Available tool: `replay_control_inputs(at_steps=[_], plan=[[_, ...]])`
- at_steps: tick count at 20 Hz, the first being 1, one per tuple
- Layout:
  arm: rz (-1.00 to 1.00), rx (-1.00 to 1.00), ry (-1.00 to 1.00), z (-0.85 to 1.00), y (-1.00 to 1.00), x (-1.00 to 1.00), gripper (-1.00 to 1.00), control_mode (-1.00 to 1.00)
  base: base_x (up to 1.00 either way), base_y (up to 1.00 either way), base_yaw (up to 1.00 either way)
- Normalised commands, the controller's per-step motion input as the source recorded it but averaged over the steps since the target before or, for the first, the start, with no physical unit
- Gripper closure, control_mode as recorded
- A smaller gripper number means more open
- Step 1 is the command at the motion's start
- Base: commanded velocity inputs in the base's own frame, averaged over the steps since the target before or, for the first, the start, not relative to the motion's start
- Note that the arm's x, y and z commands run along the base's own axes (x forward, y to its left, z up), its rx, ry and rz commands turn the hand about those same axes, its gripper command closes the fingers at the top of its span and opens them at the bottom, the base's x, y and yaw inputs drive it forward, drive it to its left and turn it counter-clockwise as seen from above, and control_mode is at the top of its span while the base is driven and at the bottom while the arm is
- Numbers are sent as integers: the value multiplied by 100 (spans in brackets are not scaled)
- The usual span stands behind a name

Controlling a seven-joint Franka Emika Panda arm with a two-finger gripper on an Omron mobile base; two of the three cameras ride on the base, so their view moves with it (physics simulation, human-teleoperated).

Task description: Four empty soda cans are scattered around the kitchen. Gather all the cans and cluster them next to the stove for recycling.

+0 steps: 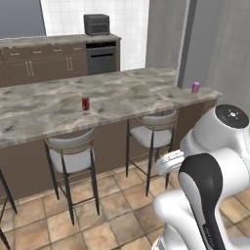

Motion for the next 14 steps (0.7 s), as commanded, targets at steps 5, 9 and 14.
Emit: replay_control_inputs(at_steps=[5, 9, 14], plan=[[0, 0, 0, 0, 0, 0, -100, 100, 52, 0, 0], [0, 0, 0, 0, 0, 0, -100, 100, 50, 0, 0], [0, 0, 0, 0, 0, 0, -100, 100, 52, 0, 0]])
